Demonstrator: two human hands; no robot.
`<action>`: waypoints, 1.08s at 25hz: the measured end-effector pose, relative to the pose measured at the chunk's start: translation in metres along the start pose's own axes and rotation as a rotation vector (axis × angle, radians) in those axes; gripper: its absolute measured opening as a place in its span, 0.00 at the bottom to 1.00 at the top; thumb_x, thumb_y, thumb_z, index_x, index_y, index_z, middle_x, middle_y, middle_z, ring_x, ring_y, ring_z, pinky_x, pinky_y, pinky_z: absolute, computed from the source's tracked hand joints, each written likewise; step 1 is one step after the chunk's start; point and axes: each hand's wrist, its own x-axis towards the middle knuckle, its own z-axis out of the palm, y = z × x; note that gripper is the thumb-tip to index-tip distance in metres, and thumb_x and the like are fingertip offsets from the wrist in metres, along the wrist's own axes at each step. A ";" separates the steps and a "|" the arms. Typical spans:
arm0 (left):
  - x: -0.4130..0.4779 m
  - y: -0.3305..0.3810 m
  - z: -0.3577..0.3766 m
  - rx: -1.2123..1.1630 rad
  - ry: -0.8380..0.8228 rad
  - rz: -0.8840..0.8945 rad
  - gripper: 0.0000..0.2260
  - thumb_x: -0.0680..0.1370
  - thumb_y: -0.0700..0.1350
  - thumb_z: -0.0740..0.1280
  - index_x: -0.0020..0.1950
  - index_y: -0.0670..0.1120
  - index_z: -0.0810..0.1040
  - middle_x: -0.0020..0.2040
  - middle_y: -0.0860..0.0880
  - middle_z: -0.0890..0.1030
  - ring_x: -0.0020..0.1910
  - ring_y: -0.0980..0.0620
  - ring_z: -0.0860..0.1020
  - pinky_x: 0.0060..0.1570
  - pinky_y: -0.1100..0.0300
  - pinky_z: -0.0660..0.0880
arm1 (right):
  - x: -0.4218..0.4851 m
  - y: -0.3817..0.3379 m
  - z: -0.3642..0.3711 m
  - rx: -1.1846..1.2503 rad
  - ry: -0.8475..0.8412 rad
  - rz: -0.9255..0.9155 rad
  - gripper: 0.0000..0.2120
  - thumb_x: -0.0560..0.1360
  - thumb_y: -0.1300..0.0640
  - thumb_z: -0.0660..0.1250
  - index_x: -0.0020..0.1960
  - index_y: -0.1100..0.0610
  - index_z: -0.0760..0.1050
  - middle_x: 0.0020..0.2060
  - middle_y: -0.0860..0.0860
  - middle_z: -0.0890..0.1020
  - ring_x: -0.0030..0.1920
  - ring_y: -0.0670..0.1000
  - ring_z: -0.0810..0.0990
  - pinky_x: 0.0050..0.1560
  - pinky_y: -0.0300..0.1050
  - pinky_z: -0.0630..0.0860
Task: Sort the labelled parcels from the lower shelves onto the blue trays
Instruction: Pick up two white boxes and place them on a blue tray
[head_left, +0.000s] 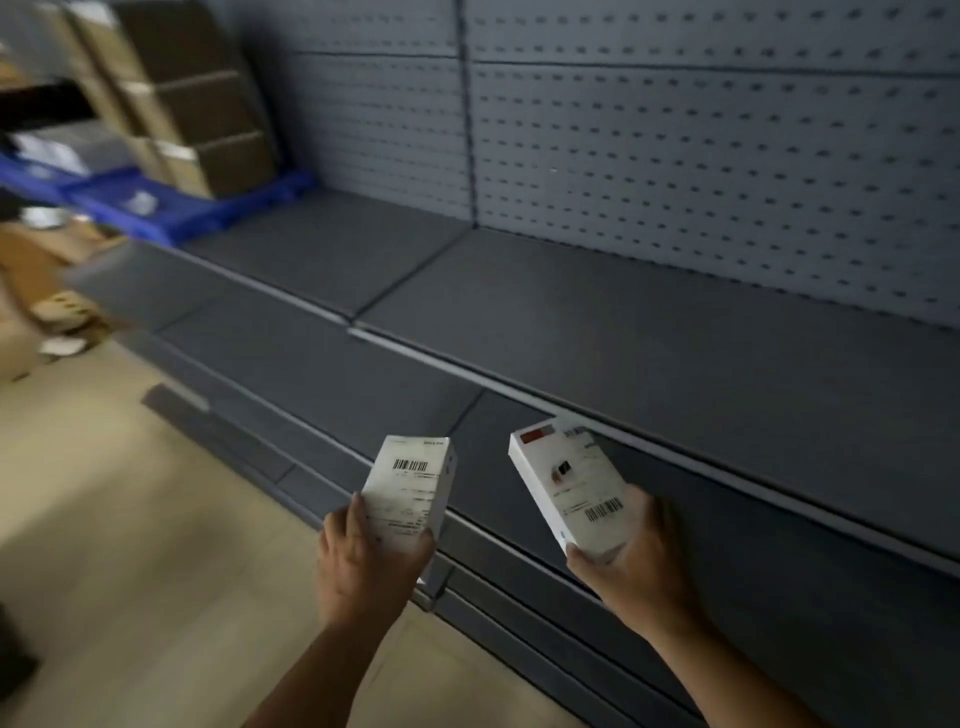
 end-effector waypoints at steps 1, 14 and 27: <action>0.003 -0.015 -0.016 -0.006 0.040 -0.046 0.45 0.66 0.66 0.75 0.75 0.45 0.66 0.65 0.44 0.73 0.63 0.41 0.72 0.61 0.46 0.73 | 0.003 -0.024 0.013 0.004 -0.035 -0.052 0.47 0.54 0.33 0.72 0.67 0.54 0.68 0.55 0.50 0.72 0.55 0.51 0.70 0.47 0.54 0.80; 0.080 -0.211 -0.210 -0.194 0.501 -0.463 0.42 0.69 0.58 0.77 0.77 0.42 0.66 0.67 0.43 0.70 0.69 0.41 0.67 0.68 0.48 0.67 | -0.003 -0.349 0.186 0.018 -0.228 -0.599 0.45 0.60 0.33 0.74 0.68 0.57 0.67 0.57 0.53 0.72 0.56 0.53 0.70 0.52 0.52 0.77; 0.266 -0.274 -0.293 -0.152 0.721 -0.384 0.42 0.71 0.64 0.70 0.77 0.42 0.64 0.71 0.47 0.68 0.69 0.48 0.64 0.67 0.54 0.65 | 0.094 -0.568 0.307 0.052 -0.243 -0.726 0.50 0.63 0.28 0.70 0.73 0.60 0.64 0.62 0.55 0.72 0.62 0.55 0.71 0.57 0.53 0.77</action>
